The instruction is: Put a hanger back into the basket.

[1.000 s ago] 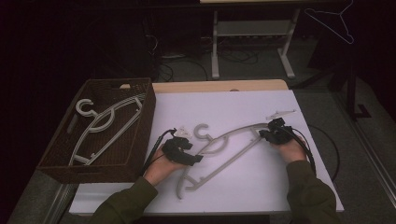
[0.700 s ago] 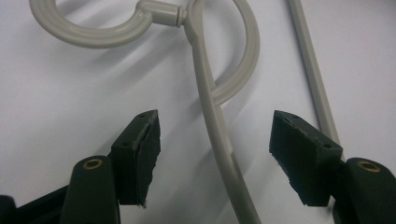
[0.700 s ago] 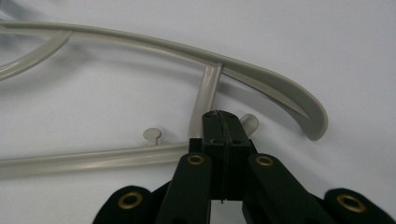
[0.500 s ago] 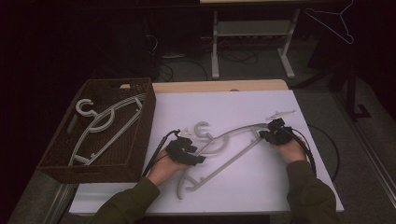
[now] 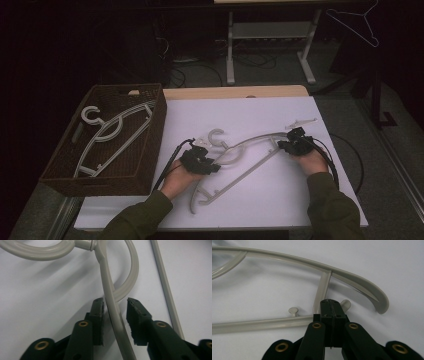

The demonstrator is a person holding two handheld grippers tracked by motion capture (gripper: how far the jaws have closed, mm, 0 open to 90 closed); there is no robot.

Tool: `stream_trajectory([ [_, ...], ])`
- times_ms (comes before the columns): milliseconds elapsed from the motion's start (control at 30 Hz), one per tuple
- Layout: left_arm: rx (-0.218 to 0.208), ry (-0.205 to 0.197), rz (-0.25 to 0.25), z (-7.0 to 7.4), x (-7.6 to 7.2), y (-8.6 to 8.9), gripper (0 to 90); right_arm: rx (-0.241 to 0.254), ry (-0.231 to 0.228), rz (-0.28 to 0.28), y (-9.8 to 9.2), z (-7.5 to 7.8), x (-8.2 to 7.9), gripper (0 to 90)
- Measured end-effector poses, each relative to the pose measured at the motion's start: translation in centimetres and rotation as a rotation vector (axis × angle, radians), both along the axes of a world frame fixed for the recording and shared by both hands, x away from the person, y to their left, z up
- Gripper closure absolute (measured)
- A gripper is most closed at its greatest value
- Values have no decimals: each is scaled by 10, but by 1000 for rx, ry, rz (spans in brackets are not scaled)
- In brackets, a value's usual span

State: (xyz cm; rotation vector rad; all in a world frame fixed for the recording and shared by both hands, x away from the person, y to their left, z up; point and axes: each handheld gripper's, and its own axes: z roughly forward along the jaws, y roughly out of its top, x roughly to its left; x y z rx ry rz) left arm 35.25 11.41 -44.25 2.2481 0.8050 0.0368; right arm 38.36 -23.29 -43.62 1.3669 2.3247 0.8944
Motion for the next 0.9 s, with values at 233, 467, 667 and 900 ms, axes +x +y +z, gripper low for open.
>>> stream_trajectory([
  [233, 3, -2, 16, 1, 0, 0, 758, 6, -4, -2, 0, 0, 0, 899],
  [467, 4, -16, 86, 3, 5, 6, 800, 25, -24, 1, -2, 4, -2, 889],
  [667, 13, -40, 97, 8, 6, 10, 815, 77, -70, 3, -5, 17, -10, 769],
  [900, -10, -48, 105, 23, 7, 20, 817, 131, -126, 19, -4, 29, -32, 430],
])
